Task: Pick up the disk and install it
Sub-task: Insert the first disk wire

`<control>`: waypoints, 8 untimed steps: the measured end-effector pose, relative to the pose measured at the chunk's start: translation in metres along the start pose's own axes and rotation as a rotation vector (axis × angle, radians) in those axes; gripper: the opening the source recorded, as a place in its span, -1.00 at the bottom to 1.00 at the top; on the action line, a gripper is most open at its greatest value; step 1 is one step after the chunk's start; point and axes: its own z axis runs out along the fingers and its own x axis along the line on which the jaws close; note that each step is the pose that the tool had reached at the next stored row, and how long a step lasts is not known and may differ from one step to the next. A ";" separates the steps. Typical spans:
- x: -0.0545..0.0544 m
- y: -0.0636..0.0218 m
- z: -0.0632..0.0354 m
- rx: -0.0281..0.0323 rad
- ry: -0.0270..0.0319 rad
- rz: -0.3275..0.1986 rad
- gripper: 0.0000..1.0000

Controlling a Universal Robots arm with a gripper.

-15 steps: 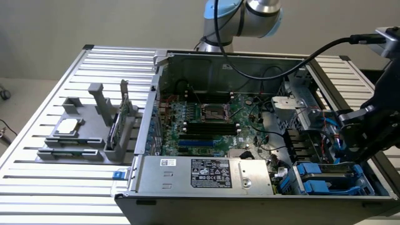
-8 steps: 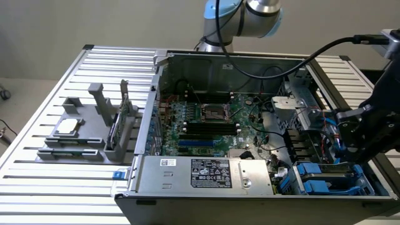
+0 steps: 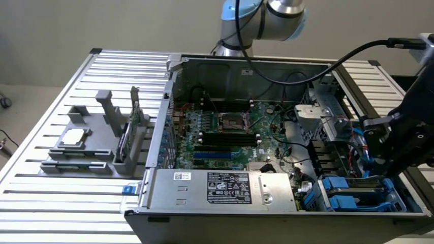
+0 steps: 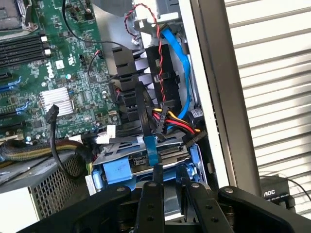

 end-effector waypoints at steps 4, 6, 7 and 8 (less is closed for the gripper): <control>-0.005 0.0013 0.0009 -0.0224 0.0058 0.015 -0.50; -0.008 0.0021 0.0013 -0.0329 0.0085 0.021 -0.50; -0.009 0.0023 0.0015 -0.0372 0.0096 0.024 -0.50; -0.010 0.0025 0.0016 -0.0408 0.0104 0.029 -0.50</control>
